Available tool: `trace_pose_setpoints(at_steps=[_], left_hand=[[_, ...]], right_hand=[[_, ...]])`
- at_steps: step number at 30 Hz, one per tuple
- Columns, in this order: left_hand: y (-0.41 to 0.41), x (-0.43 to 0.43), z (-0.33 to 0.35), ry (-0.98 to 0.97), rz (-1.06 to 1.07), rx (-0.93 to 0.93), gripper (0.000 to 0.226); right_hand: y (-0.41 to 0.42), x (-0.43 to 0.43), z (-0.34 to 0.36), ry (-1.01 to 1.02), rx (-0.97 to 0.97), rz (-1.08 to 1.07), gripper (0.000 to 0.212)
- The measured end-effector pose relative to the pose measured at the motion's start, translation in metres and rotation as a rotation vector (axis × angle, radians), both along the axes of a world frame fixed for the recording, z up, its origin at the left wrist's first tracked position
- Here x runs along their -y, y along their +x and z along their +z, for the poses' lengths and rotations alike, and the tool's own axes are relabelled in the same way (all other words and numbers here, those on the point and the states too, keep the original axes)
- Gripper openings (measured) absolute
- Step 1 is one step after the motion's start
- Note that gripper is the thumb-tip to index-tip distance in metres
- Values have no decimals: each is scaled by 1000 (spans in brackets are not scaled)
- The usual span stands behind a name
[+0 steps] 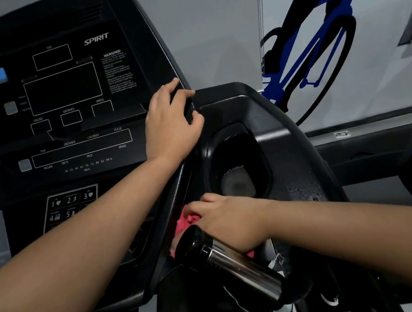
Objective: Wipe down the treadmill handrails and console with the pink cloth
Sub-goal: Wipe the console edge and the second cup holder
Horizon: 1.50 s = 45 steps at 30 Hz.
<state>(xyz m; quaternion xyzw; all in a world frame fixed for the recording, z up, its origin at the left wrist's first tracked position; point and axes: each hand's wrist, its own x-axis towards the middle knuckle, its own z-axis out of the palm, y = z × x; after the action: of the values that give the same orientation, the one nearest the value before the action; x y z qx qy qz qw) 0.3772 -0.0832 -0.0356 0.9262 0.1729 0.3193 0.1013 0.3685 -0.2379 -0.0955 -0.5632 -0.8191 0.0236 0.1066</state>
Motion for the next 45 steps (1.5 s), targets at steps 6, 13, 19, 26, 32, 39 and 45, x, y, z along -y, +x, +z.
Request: trace_pose_setpoints(at_steps=[6, 13, 19, 26, 32, 39, 45], left_hand=[[1, 0, 1, -1, 7, 1, 35], [-1, 1, 1, 2, 5, -2, 36], [1, 1, 1, 5, 10, 2, 35], [-1, 1, 0, 12, -6, -13, 36], [1, -2, -2, 11, -9, 10, 36], [2, -3, 0, 16, -6, 20, 35], [-1, -3, 0, -2, -18, 12, 35]], right_hand=[[42, -10, -7, 32, -151, -92, 34], [65, -35, -21, 89, -534, -680, 26], [21, -38, -7, -3, -469, -962, 34], [-12, -1, 0, 79, -215, -607, 37], [17, -34, -6, 30, -518, -897, 29], [11, -69, -3, 39, -527, -1288, 31], [-13, -34, -6, 25, -206, -968, 50]])
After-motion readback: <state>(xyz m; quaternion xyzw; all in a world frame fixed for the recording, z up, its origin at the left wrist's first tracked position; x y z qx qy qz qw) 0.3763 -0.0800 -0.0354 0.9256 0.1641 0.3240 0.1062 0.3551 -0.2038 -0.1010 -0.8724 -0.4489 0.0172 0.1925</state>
